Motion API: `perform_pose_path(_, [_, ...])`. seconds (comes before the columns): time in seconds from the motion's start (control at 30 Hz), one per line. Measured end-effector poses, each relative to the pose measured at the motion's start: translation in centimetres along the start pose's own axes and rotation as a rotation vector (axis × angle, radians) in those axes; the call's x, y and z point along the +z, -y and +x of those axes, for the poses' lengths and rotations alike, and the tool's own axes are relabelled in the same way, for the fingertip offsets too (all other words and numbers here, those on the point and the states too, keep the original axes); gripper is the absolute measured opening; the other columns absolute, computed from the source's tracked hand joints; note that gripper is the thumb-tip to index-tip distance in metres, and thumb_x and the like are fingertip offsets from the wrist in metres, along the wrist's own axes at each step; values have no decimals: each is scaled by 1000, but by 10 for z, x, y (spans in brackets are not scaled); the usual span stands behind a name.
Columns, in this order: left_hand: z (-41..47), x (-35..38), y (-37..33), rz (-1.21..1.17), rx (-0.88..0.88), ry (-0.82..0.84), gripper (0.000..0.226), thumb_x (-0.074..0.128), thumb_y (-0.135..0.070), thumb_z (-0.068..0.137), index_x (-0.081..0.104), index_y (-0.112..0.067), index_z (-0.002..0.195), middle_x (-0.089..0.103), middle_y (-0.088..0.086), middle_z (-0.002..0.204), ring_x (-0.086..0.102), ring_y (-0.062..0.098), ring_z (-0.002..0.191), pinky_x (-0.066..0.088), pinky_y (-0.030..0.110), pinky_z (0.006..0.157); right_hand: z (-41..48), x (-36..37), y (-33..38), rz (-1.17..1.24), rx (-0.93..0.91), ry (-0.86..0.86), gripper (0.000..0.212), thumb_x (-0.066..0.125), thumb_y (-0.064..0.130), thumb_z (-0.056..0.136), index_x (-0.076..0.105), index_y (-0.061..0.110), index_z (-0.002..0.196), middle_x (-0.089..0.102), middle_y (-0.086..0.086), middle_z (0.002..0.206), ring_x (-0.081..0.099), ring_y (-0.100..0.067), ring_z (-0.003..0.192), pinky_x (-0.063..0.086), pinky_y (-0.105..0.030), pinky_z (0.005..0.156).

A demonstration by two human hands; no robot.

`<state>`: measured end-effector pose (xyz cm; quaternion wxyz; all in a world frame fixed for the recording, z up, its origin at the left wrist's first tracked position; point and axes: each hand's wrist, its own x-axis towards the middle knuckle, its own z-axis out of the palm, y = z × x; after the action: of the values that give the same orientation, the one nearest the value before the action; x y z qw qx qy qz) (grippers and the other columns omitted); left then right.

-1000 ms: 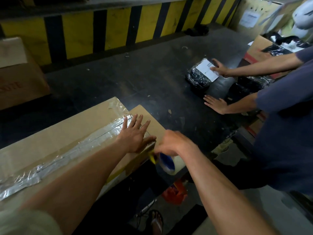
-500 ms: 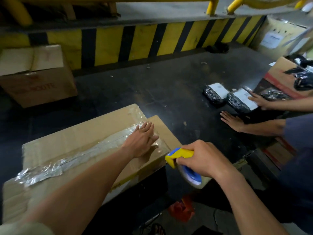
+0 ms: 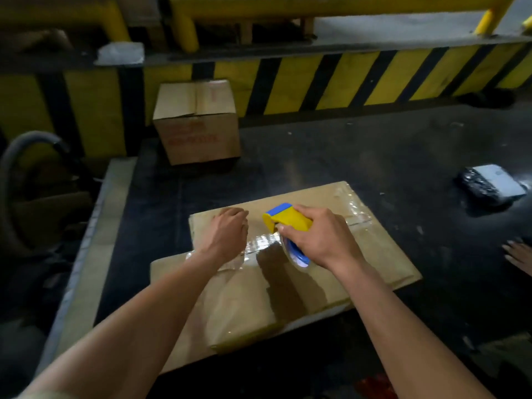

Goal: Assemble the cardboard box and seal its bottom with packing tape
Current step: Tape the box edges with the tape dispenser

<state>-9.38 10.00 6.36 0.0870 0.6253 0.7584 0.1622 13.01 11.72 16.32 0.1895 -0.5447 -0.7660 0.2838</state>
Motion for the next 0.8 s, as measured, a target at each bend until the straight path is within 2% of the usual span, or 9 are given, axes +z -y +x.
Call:
perform_pose_path(0.07, [-10,-10,26,38,-29,-46,33,48,-25,101,69,-11,122,65,9,134,54,33,128,45,44,106,7,26,20,21,-31,-7,62,72,51,83,59,24,137,64,-3,133,59,-26,119,47,-34,94])
perform_pose_path(0.13, [-20,-15,45,29,-84,-40,36,47,-30,103,64,-11,128,57,9,144,45,31,137,38,43,113,12,49,33,48,-39,-9,60,72,48,84,60,22,136,66,-6,130,60,-27,117,47,-33,93])
perform_pose_path(0.2, [-28,-15,60,-2,-139,11,51,44,-37,104,47,-11,147,39,11,160,28,31,150,25,43,122,12,68,40,53,-39,-2,62,73,47,83,59,21,138,66,-7,130,60,-27,117,46,-33,94])
perform_pose_path(0.27, [-34,-16,66,-79,-209,84,66,42,-45,104,26,-13,159,16,8,169,11,29,156,15,44,125,10,80,42,30,-54,-9,60,73,44,83,60,21,136,69,-10,124,61,-31,113,49,-36,93])
perform_pose_path(0.33, [-37,-17,68,-161,-257,102,71,44,-49,103,21,-15,161,8,4,171,14,27,156,19,40,124,11,83,41,1,-61,-17,58,72,45,83,61,22,135,70,-12,121,62,-32,110,50,-38,92])
perform_pose_path(0.53, [-50,-19,62,-153,-270,46,71,56,-49,97,35,-13,155,24,8,165,38,34,143,39,44,112,17,75,34,-67,-75,66,60,73,51,81,62,26,135,67,-4,130,62,-25,115,48,-32,96])
perform_pose_path(0.67, [-64,-20,60,-120,-257,27,68,57,-51,95,44,-15,151,35,6,158,47,31,133,49,42,100,15,76,34,-49,-105,38,62,74,50,80,61,27,136,68,-4,128,63,-25,111,49,-33,93])
perform_pose_path(0.8, [-55,-32,63,-132,-223,-89,42,53,-42,100,65,-19,133,55,2,141,53,27,123,50,41,96,11,81,34,-21,-140,-14,63,76,51,79,60,29,136,71,-7,119,65,-24,102,48,-29,86])
